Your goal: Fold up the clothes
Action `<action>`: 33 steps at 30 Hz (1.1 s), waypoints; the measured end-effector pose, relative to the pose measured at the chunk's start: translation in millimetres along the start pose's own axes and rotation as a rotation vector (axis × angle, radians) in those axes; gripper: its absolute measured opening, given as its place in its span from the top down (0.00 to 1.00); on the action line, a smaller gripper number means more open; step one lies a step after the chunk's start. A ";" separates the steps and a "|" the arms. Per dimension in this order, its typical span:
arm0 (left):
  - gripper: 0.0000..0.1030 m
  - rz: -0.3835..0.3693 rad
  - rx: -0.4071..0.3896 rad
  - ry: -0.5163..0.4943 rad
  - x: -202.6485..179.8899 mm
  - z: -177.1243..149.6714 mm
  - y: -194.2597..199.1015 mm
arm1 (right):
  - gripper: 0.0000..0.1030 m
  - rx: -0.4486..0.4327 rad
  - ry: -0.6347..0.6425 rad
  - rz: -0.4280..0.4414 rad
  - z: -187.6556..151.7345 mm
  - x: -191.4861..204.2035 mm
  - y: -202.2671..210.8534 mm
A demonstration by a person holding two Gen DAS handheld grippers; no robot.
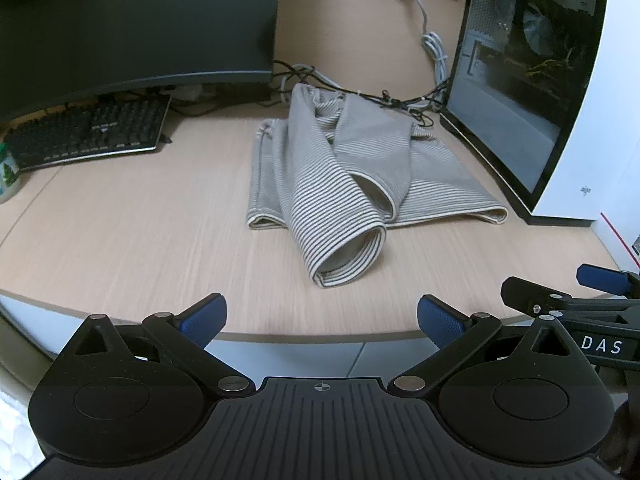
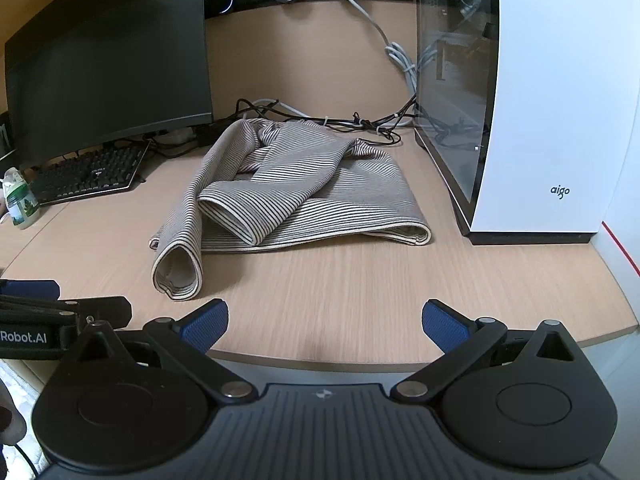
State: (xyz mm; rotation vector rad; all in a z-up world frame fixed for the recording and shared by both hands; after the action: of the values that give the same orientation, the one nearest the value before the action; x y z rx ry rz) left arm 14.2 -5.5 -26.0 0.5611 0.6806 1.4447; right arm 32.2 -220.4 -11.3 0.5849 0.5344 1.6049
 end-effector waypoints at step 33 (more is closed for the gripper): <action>0.00 -0.027 0.008 -0.010 2.1 -0.3 -5.9 | 0.00 0.021 -0.014 -0.020 -0.1 1.4 -2.3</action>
State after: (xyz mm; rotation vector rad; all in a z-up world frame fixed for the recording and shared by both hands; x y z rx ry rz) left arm 18.1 -3.8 -30.7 0.5627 0.6839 1.4139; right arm 33.8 -218.8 -12.7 0.6039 0.5455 1.5766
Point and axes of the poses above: each gripper's, at about its wrist camera, not at the fingertips, and y roughly against the way its jaws point, x to its left, z to its top, the point moved 3 cm from there along -y, roughly the way its jaws point, and after that the axes turned 3 degrees about x, right-handed, at the moved point
